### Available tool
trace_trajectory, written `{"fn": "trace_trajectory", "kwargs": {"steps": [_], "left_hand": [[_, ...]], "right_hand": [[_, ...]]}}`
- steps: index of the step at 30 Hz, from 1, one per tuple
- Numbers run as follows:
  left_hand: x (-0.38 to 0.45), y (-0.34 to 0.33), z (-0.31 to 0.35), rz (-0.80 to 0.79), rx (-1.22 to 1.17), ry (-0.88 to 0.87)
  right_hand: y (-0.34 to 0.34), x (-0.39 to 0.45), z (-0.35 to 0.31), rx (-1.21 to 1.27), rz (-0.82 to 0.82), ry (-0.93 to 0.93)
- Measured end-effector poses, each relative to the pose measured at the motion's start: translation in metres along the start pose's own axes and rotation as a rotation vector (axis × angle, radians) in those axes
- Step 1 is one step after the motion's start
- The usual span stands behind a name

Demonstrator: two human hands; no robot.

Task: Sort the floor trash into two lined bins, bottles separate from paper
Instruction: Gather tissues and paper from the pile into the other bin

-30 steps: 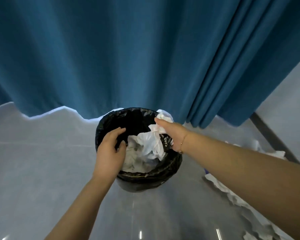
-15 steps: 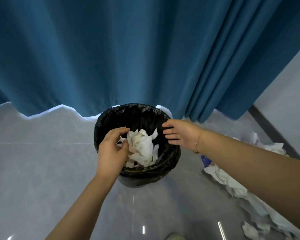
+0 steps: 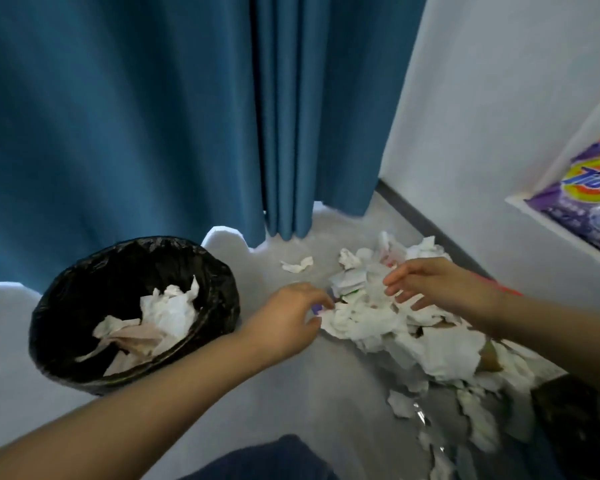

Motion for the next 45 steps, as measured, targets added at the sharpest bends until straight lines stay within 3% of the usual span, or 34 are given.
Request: {"fn": "trace_trajectory", "kwargs": {"steps": [7,10,15,21,26,32,35,38,45], "left_hand": [[0.093,-0.077,0.026,-0.550,0.618,-0.134],[0.129,-0.116,0.018,-0.630,0.711,-0.157],[0.143,-0.171,-0.038,-0.587,0.540,0.141],[0.136,-0.201,-0.073,-0.543,0.345,0.347],[0.140,-0.199,-0.067,-0.390,0.240,0.244],[0.132,-0.156,-0.053,-0.041,-0.252,0.231],[0.126,-0.138,-0.046,-0.018,-0.532,0.281],[0.121,-0.137,-0.048,0.031,-0.821,0.449],[0.109,-0.167,-0.072,-0.017,-0.796,0.667]], "right_hand": [[0.058,0.021,0.101,-0.216,0.004,-0.098],[0.058,0.044,0.146,-0.294,-0.011,-0.151],[0.034,0.076,0.175,-0.442,-0.091,-0.100],[0.020,0.101,0.183,-0.463,-0.057,-0.102],[0.015,0.094,0.185,-0.500,-0.069,-0.092],[0.025,0.074,0.180,-0.484,-0.053,-0.066],[0.029,0.067,0.180,-0.471,-0.050,-0.047],[0.026,0.065,0.184,-0.454,-0.048,-0.063],[0.002,0.076,0.196,-0.257,0.010,-0.109]]}}
Point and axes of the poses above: each hand's wrist, its own x-axis towards the middle knuckle, its own y-axis out of the back of the hand, z = x × y, the point moved 5 cm from there along x, towards the middle knuckle
